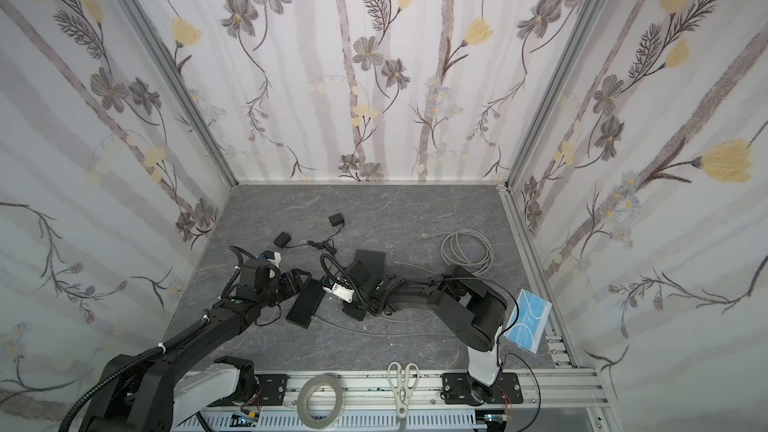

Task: Insert the plug into the switch port

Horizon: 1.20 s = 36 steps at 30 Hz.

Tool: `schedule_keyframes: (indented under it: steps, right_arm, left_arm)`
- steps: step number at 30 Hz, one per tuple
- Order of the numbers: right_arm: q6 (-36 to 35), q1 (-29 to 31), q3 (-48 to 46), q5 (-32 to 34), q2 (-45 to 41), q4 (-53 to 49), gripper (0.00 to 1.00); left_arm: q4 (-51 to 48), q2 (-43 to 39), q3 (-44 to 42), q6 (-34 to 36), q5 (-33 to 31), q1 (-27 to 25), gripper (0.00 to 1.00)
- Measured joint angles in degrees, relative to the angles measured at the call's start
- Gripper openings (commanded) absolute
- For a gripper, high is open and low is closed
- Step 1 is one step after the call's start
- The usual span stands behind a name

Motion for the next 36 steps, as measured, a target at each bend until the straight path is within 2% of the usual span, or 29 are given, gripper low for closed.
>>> schedule_keyframes:
  steps: [15,26,36]
  right_arm:
    - [0.6,1.1,-1.3,-1.4,-3.1,0.3,0.0]
    - [1.7,1.9,1.1,-1.3,-1.0,0.3,0.0]
    - [2.6,2.6,3.3,-0.8,0.9,0.3,0.0]
  left_arm:
    - [3.1,7.0,1.4,-0.1,2.2,0.0,0.78]
    - [4.7,8.8,1.4,-0.3,3.5,-0.1,0.77]
    - [7.6,14.0,3.0,-1.0,5.2,-0.5,0.77]
